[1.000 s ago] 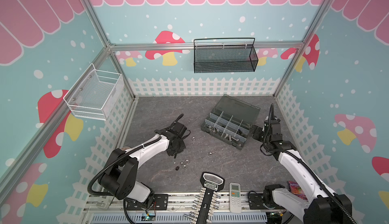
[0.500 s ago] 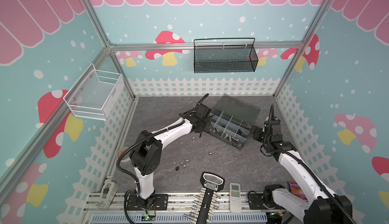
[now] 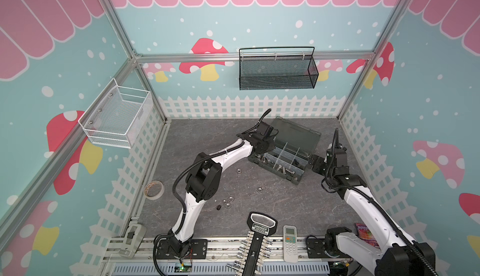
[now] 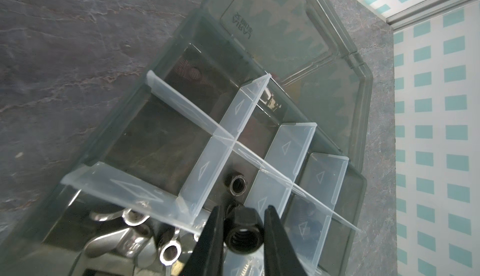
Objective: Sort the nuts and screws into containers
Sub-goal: 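Carry the black nut with the left gripper over the organizer compartment, then move the left gripper back over a fourth black nut near silver nuts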
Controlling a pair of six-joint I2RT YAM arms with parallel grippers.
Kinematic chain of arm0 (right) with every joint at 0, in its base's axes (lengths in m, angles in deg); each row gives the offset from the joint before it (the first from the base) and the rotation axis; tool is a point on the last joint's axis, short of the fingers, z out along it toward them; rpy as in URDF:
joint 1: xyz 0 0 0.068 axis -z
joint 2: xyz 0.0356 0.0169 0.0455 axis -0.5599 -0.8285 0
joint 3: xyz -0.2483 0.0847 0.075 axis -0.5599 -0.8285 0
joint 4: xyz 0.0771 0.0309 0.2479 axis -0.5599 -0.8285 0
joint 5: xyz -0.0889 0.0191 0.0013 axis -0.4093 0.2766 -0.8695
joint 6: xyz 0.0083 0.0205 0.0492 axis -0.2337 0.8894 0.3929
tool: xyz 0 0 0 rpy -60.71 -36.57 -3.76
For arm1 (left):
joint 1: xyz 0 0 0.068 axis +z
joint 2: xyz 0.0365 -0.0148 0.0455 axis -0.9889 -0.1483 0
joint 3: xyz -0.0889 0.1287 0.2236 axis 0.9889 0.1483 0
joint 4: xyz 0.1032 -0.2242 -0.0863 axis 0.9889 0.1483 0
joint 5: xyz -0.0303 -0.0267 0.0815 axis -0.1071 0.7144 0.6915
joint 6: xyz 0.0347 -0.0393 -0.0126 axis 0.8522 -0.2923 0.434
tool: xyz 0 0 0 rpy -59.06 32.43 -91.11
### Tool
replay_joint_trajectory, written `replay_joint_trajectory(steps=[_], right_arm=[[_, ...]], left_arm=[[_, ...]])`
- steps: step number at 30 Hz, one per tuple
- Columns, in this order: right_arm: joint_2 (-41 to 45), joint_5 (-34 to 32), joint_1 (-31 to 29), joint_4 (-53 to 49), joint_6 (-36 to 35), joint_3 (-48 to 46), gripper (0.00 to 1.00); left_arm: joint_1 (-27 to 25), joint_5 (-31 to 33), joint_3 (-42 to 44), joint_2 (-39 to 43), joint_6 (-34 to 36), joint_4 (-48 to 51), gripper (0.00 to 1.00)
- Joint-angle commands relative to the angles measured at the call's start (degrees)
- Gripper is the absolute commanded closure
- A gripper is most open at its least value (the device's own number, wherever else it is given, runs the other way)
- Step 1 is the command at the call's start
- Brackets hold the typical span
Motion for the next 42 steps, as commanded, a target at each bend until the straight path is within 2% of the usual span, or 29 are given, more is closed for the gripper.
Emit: replay_joint_trajectory(steps=[1,9,18,21,24,26,28,32,35,39,42], right_arm=[[1.5,0.0,0.3,-0.1,0.6,-0.9,0.02],[1.6,0.3,0.3,0.1,0.6,-1.5,0.02],[1.3,0.5,0.3,0.2,0.4,-1.1,0.02],[1.1,0.2,0.3,0.2,0.4,-0.9,0.02],[1.1,-0.1,0.3,0.2,0.5,-0.8,0.02],[1.0,-0.3,0.3,0.1,0.5,-0.5,0.02],[1.0,-0.9,0.3,-0.1,0.4,-0.4,0.02],[0.8,-1.6,0.3,-0.6,0.3,0.3,0.02],[0.7,-1.7,0.3,-0.7,0.3,0.3,0.02],[0.3,-1.5,0.3,-0.7,0.7,0.1,0.02],[-0.2,-1.2,0.3,-0.7,0.8,0.2,0.02]], left_arm=[[-0.8,-1.5,-3.6,-2.0,1.0,-1.9,0.75],[-0.9,-3.0,-5.5,-4.3,1.0,-1.8,0.59],[-1.2,-2.0,-1.8,2.5,1.8,-2.0,0.53],[-1.3,-0.9,4.2,8.2,1.8,-3.6,0.48],[-1.2,0.5,13.1,15.4,2.0,-6.2,0.39],[-1.1,1.6,19.3,20.8,2.4,-6.9,0.36],[-1.1,2.8,25.4,25.7,2.7,-6.9,0.34],[-1.1,5.6,37.5,36.3,3.1,-5.9,0.21],[-1.3,7.9,44.9,43.5,2.6,-2.8,0.14],[-1.4,10.9,52.7,52.2,0.8,2.9,0.11],[-1.7,13.3,57.1,58.3,-0.4,9.0,0.14]])
